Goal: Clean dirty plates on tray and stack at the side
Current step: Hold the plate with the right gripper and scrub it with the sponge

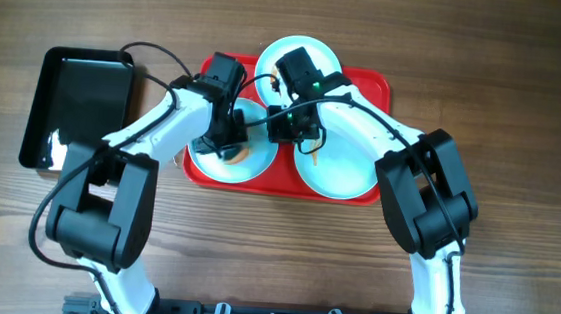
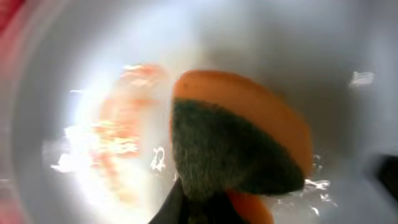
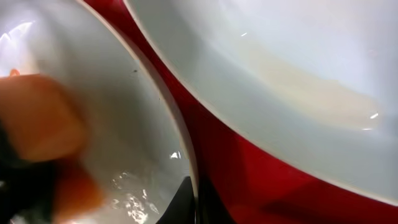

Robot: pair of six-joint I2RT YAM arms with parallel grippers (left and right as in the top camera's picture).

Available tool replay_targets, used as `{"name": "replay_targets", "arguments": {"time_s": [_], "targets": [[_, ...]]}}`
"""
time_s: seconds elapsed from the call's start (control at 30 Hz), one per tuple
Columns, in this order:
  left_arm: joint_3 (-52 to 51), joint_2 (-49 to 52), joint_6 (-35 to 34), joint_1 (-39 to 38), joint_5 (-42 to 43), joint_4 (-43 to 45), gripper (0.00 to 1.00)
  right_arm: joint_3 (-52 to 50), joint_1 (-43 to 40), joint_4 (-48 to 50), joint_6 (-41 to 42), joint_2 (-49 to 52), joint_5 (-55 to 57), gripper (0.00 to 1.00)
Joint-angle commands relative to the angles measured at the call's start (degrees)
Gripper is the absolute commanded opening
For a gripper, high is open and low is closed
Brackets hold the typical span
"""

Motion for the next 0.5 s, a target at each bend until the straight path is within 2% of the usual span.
{"name": "replay_targets", "arguments": {"time_s": [0.0,0.1,0.27,0.37,0.47], "targets": [[-0.8,-0.1,0.5,0.3,-22.1,-4.0,0.04,-0.9,0.1,-0.5,0.0,2.1,0.8,0.04],[-0.6,-0.5,0.5,0.3,-24.8,-4.5,0.04,-0.9,0.1,-0.6,0.0,2.1,0.8,0.04],[2.9,-2.6,0.4,0.1,-24.9,-4.8,0.04,-0.9,0.1,-0.5,0.0,2.1,0.9,0.04],[4.8,-5.1,0.3,0.2,-18.3,-3.7,0.04,-0.4,0.0,-0.6,0.0,2.1,1.0,0.04],[4.9,-6.8,0.3,0.2,-7.1,-0.5,0.04,0.5,0.0,-1.3,-0.2,1.3,0.7,0.04]]}}
